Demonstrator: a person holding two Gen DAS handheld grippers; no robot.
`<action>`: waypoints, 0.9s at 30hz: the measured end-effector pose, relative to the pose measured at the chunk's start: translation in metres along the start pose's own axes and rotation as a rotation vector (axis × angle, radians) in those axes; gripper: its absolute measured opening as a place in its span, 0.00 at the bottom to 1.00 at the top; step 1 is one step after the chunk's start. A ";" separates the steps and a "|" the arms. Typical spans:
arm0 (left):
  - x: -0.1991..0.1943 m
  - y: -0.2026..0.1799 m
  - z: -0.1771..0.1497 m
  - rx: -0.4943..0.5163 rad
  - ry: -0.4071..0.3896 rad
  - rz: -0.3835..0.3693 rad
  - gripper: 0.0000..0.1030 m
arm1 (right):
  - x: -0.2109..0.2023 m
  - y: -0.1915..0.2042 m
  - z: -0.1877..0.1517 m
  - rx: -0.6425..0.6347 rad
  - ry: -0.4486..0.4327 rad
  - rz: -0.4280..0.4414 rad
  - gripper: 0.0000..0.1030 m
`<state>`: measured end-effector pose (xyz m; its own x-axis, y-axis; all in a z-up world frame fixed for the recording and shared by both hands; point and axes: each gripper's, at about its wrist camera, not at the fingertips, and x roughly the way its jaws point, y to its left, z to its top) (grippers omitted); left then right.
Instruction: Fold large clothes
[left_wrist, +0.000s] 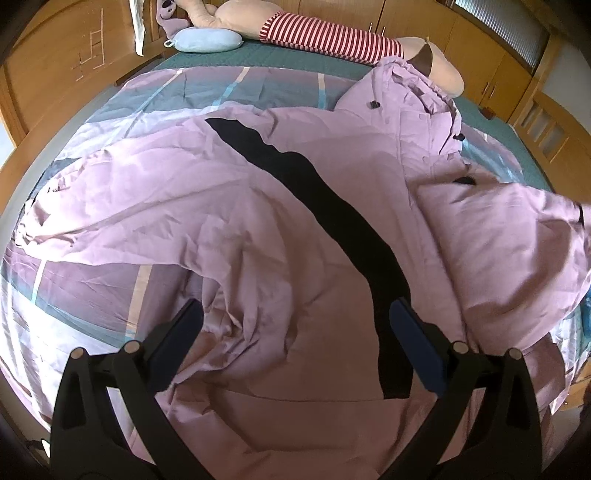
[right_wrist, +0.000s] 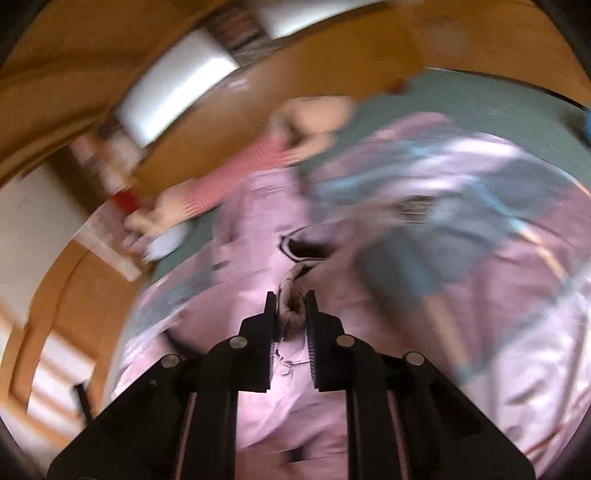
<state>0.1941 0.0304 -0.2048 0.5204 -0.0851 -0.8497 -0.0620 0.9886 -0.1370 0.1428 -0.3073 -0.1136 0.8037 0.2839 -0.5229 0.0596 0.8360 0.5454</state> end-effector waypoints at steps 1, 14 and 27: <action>-0.002 0.002 0.001 -0.012 -0.005 -0.015 0.98 | 0.006 0.022 -0.002 -0.045 0.025 0.062 0.15; -0.008 0.038 0.011 -0.162 -0.006 -0.109 0.98 | 0.062 0.094 -0.069 -0.301 0.275 0.365 0.99; -0.034 0.088 0.009 -0.391 -0.028 -0.319 0.98 | 0.037 0.083 -0.060 -0.230 0.269 0.542 0.99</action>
<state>0.1787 0.1216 -0.1828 0.5877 -0.3670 -0.7210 -0.2078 0.7928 -0.5729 0.1419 -0.1995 -0.1267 0.5056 0.7769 -0.3751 -0.4656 0.6118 0.6395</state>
